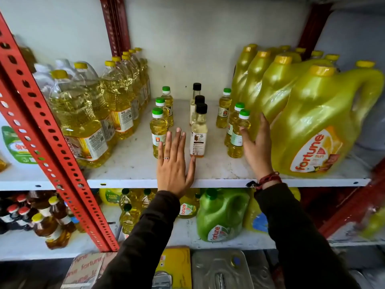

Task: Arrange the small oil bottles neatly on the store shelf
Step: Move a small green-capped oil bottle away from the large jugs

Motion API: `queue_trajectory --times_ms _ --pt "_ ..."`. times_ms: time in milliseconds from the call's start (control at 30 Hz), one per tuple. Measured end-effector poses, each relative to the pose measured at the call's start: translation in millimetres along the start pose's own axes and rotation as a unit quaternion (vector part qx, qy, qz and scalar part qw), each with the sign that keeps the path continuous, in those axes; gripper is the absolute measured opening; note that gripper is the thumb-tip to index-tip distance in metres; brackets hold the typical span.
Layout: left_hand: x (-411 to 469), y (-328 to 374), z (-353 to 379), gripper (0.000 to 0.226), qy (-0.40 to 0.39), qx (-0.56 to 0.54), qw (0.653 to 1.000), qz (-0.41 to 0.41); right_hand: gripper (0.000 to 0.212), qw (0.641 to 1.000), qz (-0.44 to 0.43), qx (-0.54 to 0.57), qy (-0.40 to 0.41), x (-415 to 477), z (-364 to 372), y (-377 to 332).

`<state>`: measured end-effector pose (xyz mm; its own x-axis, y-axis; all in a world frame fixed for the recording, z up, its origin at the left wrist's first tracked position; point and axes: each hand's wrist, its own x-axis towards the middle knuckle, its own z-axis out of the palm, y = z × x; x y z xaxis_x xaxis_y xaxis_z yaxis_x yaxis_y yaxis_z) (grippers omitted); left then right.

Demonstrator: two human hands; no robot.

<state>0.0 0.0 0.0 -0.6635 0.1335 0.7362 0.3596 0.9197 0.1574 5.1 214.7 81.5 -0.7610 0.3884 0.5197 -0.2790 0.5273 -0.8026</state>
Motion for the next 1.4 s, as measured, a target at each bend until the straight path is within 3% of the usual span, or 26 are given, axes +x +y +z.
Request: queue_trajectory --times_ms 133,267,667,767,867,1067,1233,1400 --pt "-2.7 -6.7 6.9 0.072 -0.037 0.013 0.999 -0.013 0.055 0.994 0.079 0.02 -0.079 28.4 -7.2 7.8" --pt "-3.8 -10.8 14.6 0.073 -0.05 0.026 0.998 -0.004 0.044 0.988 0.083 0.016 -0.132 39.3 -9.1 17.0" --pt "-4.5 -9.5 15.1 0.074 -0.055 0.042 0.997 -0.017 0.054 0.994 0.055 -0.096 0.004 39.5 -5.0 15.3" --pt "-4.7 -9.7 14.8 0.074 -0.054 0.04 0.998 -0.021 0.059 0.994 0.045 -0.103 -0.009 42.0 -3.5 16.8" --pt "-4.7 -9.4 14.5 0.074 -0.052 0.038 0.998 -0.022 0.066 0.997 0.062 -0.036 -0.034 45.2 -5.7 20.4" --pt "-4.8 -8.3 13.6 0.075 -0.061 0.036 0.997 -0.027 0.05 0.995 0.072 -0.004 -0.072 48.9 -7.1 27.4" --pt "-4.3 -7.0 11.8 0.075 -0.063 0.037 0.997 -0.03 0.042 0.997 0.061 0.014 -0.055 46.1 -6.0 28.1" --pt "-4.1 -6.7 10.7 0.075 -0.064 0.034 0.997 -0.03 0.049 0.999 0.039 -0.012 -0.015 42.7 -3.6 27.1"
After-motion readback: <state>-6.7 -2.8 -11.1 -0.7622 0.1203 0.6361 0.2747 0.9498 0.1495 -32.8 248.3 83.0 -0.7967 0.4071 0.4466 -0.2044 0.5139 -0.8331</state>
